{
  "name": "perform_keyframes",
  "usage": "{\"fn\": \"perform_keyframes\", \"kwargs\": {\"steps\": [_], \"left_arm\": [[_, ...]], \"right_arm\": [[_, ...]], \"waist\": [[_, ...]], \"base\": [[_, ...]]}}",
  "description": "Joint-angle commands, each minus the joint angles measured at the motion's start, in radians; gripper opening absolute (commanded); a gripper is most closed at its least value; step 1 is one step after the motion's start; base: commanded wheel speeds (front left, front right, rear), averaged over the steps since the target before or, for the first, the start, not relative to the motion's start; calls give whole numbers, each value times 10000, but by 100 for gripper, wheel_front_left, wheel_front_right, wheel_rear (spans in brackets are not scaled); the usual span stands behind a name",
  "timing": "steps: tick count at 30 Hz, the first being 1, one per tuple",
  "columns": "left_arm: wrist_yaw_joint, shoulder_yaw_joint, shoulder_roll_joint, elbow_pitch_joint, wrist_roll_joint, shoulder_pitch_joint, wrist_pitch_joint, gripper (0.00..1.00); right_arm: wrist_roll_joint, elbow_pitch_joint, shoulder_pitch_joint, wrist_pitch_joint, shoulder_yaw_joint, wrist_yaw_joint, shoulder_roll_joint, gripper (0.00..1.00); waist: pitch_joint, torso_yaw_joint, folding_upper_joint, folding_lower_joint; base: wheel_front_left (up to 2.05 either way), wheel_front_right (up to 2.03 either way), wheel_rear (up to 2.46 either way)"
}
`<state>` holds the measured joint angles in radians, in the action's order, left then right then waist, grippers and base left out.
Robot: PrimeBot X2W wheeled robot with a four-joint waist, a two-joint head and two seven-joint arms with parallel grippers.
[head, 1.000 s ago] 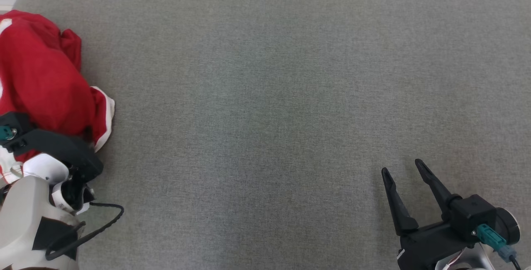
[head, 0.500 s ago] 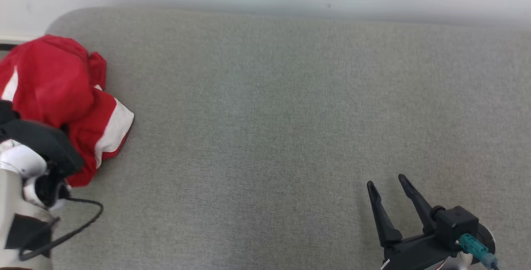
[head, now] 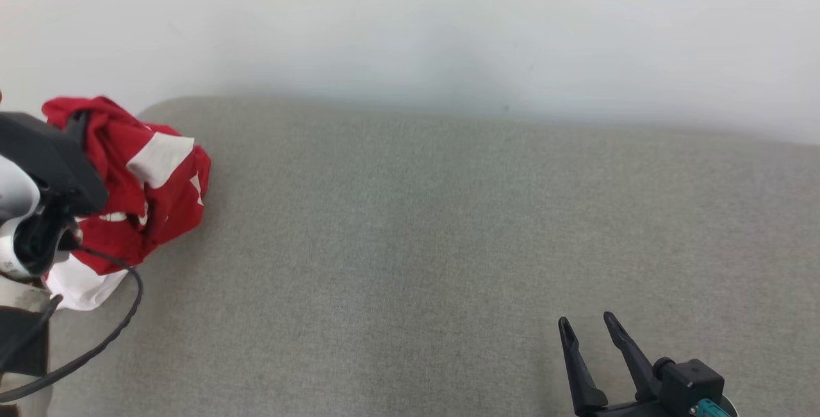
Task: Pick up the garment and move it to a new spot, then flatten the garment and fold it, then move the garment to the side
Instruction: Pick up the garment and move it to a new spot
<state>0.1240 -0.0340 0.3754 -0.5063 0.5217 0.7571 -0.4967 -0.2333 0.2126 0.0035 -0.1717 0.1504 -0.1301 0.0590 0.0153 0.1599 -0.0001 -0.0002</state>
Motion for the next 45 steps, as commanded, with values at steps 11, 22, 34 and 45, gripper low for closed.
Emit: {"fn": "perform_keyframes", "kwargs": {"steps": [11,22,34,45], "left_arm": [[45,677,-884,2245,401,119,-140,0],[72,1422,-1930,3019,727,-425,473,0],[71,2318,-2805,2002,639,-1192,1662,0],[-250,3058,-3068,-1027,26,-1801,3309,48]], "right_arm": [[25,214,137,-262,-238,-13,-78,100],[348,-377,182,269,-368,-11,127,100],[378,-824,209,543,-392,-13,162,100],[291,-848,-22,557,102,-11,74,100]], "waist": [[-919,-1579,1,2],[-620,-3883,1,2],[275,-5208,1,2],[881,-5382,1,2]], "base": [[0,0,0],[0,0,0],[0,0,0],[0,0,0]]}}
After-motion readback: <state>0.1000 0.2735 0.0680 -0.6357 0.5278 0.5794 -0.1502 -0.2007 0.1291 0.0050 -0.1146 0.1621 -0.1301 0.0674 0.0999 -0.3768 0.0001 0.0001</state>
